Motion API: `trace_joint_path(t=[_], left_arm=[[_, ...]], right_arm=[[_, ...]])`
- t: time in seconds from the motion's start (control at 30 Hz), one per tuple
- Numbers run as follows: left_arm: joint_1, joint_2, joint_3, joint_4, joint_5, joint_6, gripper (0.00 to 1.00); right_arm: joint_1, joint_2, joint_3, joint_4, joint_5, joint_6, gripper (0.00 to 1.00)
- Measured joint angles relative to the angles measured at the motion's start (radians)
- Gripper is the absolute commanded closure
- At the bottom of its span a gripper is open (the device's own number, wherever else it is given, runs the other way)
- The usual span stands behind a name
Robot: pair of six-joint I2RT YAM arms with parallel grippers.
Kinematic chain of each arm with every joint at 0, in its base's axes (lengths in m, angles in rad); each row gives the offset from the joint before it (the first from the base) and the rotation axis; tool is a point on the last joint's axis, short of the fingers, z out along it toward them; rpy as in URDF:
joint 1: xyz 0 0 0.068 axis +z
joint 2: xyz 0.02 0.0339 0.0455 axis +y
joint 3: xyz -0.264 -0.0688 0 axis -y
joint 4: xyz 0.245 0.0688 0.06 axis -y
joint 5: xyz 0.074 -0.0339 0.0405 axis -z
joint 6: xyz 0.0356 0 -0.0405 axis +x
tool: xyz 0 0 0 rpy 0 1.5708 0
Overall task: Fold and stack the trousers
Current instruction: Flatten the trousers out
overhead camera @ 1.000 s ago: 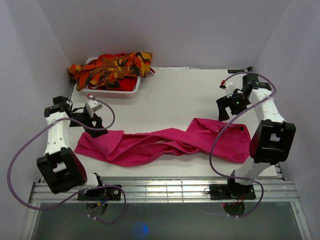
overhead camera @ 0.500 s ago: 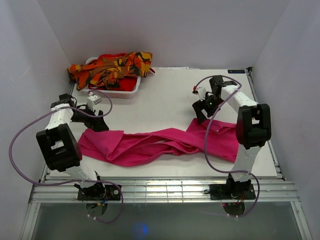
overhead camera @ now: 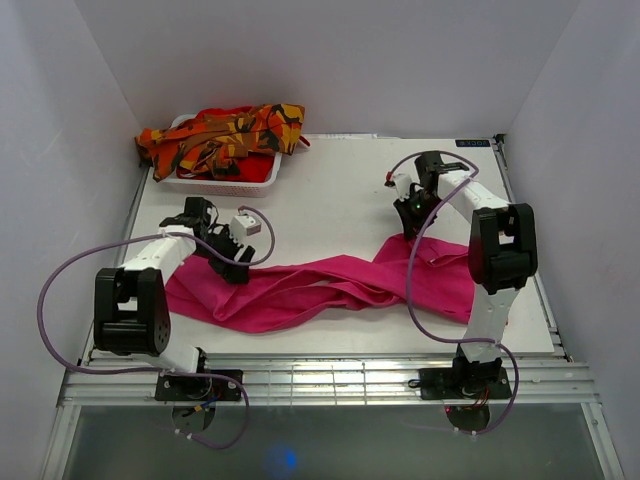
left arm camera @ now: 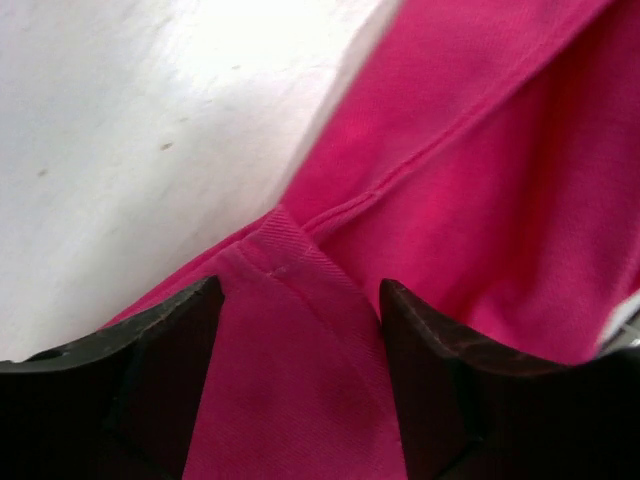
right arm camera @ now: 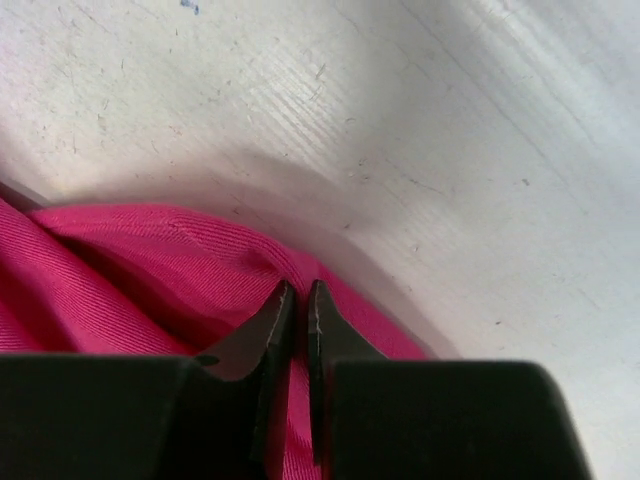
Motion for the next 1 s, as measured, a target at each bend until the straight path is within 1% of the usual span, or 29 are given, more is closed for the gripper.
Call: trace_joint_path(t=[0.03,0.07,0.17,0.2,0.23,0.27,0.3,0.37,0.43,0.47,0.53,0.6,0.67,0.73,0.8,0.9,1.0], left_arm=[[-0.001,0.009,0.003,0.016,-0.029,-0.01,0.33],[0.0,0.015,0.007,0.024,-0.05,-0.014,0.47],[0.0,0.029,0.041,0.044,-0.116,-0.037,0.67],[0.001,0.029,0.062,0.046,-0.132,-0.042,0.85],[0.001,0.029,0.088,0.051,-0.142,-0.051,0.93],[0.001,0.029,0.117,0.058,-0.151,-0.053,0.98],[0.001,0.029,0.146,0.066,-0.154,-0.057,1.0],[0.001,0.024,0.216,0.089,-0.148,-0.063,1.0],[0.004,0.01,0.266,0.085,-0.093,-0.053,1.0],[0.006,-0.007,0.284,0.076,-0.051,-0.039,1.0],[0.009,-0.055,0.309,0.024,0.08,0.021,1.0],[0.003,-0.121,0.322,-0.075,0.217,0.114,1.0],[-0.024,-0.188,0.319,-0.177,0.317,0.196,1.0],[-0.095,-0.256,0.305,-0.272,0.394,0.272,1.0],[-0.194,-0.311,0.276,-0.357,0.443,0.335,1.0],[-0.347,-0.355,0.232,-0.461,0.481,0.39,1.0],[-0.496,-0.373,0.212,-0.516,0.477,0.406,1.0]], right_arm=[[0.0,0.0,0.006,0.0,0.006,0.001,0.92],[0.0,0.0,0.015,-0.001,0.01,0.002,0.92],[-0.014,0.0,0.05,-0.003,0.02,0.008,0.92],[-0.024,0.0,0.066,-0.005,0.022,0.014,0.92],[-0.033,0.002,0.08,-0.005,0.024,0.018,0.92],[-0.045,0.002,0.1,-0.006,0.025,0.023,0.92],[-0.061,0.003,0.121,-0.007,0.025,0.027,0.92],[-0.099,0.005,0.163,-0.005,0.025,0.037,0.92],[-0.134,0.006,0.195,-0.004,0.025,0.046,0.92],[-0.149,0.006,0.207,-0.004,0.025,0.048,0.92],[-0.176,0.005,0.222,-0.001,0.026,0.049,0.92],[-0.203,0.006,0.226,0.002,0.027,0.049,0.92],[-0.223,0.006,0.226,0.001,0.029,0.05,0.92],[-0.234,0.008,0.227,0.001,0.031,0.051,0.92],[-0.237,0.017,0.239,-0.001,0.032,0.053,0.92],[-0.236,0.037,0.265,-0.002,0.034,0.055,0.92],[-0.234,0.052,0.287,-0.003,0.037,0.056,0.92]])
